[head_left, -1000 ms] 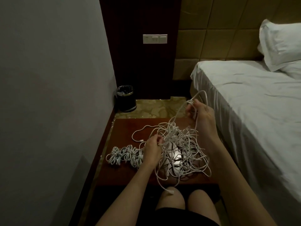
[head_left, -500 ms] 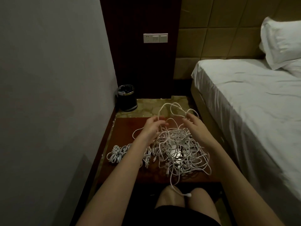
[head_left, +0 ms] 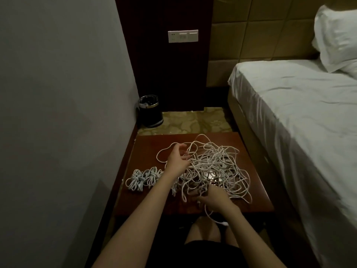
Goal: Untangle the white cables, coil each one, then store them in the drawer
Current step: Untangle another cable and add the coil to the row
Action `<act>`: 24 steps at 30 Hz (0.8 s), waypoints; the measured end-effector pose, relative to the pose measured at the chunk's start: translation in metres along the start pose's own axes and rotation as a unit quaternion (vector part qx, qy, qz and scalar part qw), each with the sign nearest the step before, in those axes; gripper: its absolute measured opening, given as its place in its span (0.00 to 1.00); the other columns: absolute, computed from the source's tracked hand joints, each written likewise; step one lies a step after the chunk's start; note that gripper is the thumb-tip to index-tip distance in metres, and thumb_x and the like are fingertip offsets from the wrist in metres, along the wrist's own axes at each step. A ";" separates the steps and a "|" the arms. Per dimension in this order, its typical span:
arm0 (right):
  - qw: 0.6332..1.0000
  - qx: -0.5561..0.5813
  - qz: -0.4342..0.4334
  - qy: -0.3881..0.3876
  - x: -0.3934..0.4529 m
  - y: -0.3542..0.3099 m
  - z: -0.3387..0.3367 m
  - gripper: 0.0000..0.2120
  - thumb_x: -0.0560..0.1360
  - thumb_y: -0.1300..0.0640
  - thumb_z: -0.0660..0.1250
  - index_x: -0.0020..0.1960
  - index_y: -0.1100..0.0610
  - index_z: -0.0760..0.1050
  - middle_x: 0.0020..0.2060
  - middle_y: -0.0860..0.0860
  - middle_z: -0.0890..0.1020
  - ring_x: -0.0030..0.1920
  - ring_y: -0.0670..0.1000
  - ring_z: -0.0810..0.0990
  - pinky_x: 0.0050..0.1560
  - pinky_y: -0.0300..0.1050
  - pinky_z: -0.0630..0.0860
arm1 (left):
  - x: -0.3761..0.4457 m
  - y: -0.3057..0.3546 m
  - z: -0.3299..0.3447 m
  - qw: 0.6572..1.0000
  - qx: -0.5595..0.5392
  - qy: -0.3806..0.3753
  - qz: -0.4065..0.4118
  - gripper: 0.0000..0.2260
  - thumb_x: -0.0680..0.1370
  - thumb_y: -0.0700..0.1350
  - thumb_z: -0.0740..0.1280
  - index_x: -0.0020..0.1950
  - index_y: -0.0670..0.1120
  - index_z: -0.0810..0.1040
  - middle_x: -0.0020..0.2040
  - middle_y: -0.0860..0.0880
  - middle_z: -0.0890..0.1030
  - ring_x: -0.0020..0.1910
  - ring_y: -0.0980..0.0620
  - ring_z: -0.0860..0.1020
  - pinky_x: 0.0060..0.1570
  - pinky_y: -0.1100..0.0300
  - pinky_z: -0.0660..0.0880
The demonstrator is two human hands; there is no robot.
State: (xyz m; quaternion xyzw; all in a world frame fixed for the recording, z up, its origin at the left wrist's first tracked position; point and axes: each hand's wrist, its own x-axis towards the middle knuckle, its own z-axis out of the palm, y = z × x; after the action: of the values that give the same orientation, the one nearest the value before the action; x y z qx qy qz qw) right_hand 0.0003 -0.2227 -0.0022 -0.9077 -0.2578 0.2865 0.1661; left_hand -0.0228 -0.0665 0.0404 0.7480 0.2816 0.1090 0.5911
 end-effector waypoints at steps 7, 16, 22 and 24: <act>0.976 0.163 0.004 0.141 0.011 -0.005 0.008 0.14 0.74 0.63 0.68 0.57 0.66 0.71 0.46 0.58 0.80 0.49 0.59 0.79 0.39 0.42 0.64 | -0.015 -0.001 -0.014 0.993 0.102 0.039 0.040 0.18 0.76 0.34 0.66 0.64 0.45 0.70 0.55 0.50 0.74 0.53 0.55 0.75 0.41 0.69 0.72; 0.973 0.181 -0.119 0.076 -0.015 -0.017 -0.098 0.04 0.77 0.64 0.66 0.48 0.60 0.81 0.37 0.54 0.83 0.30 0.45 0.78 0.32 0.36 0.75 | -0.033 0.017 0.022 0.955 0.209 -0.045 0.204 0.13 0.79 0.38 0.64 0.61 0.49 0.79 0.57 0.51 0.77 0.56 0.57 0.73 0.56 0.62 0.70; 0.910 0.327 -0.183 0.176 -0.059 -0.035 -0.147 0.07 0.79 0.55 0.65 0.47 0.57 0.80 0.38 0.55 0.82 0.37 0.51 0.77 0.35 0.40 0.71 | -0.023 0.005 0.021 0.975 0.166 -0.027 0.142 0.11 0.82 0.47 0.61 0.55 0.45 0.81 0.51 0.47 0.82 0.44 0.55 0.77 0.49 0.53 0.76; 0.886 0.362 -0.202 0.210 -0.069 -0.043 -0.159 0.08 0.78 0.55 0.66 0.48 0.60 0.79 0.39 0.59 0.82 0.37 0.55 0.80 0.36 0.43 0.76 | -0.021 0.004 0.023 0.972 0.178 -0.029 0.149 0.14 0.83 0.51 0.59 0.55 0.46 0.82 0.53 0.47 0.81 0.50 0.53 0.77 0.53 0.52 0.76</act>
State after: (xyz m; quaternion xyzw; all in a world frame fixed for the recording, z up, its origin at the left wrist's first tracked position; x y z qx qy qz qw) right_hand 0.0323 -0.2509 0.1714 -0.7518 -0.2733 0.1224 0.5874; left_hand -0.0279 -0.0973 0.0412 0.8776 0.1646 0.1222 0.4333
